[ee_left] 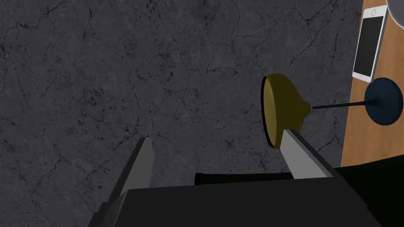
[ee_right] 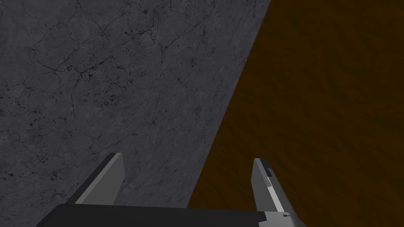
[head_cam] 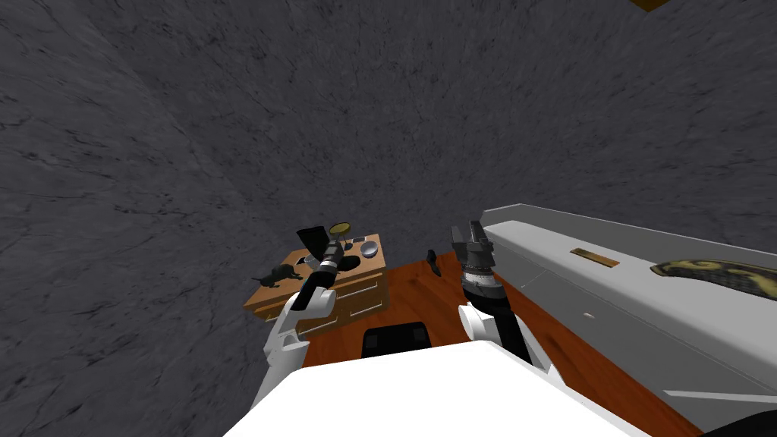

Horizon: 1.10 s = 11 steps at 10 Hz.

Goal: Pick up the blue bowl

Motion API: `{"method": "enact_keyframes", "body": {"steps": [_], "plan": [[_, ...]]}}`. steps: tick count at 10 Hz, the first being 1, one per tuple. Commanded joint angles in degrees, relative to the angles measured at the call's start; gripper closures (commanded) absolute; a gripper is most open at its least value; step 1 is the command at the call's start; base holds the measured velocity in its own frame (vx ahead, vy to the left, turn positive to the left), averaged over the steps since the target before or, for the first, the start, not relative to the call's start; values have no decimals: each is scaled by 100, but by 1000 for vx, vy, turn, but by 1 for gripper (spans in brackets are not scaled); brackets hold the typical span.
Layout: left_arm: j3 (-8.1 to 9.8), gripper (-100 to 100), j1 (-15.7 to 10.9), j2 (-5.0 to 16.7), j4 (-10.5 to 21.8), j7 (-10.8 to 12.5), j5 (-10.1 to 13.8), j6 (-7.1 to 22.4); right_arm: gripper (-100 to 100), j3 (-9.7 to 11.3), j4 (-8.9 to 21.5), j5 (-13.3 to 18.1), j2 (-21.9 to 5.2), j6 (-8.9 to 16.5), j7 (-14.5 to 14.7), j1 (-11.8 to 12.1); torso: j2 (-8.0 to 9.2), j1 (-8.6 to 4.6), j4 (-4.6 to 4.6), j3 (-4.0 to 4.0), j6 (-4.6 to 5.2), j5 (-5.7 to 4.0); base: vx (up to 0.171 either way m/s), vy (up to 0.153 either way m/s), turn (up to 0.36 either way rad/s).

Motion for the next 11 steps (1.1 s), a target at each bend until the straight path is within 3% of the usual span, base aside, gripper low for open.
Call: {"method": "enact_keyframes", "body": {"steps": [1, 11], "plan": [[-2, -100, -184, 33, 202, 130, -40, 286, 0, 0, 0, 0, 0, 0, 0, 0, 0, 0, 0, 0, 0, 0, -3, 25, -150], [-18, -100, -864, 118, 839, 584, -194, 1890, 0, 0, 0, 0, 0, 0, 0, 0, -1, 1, 0, 0, 2, 0, -6, 25, -120]]}}
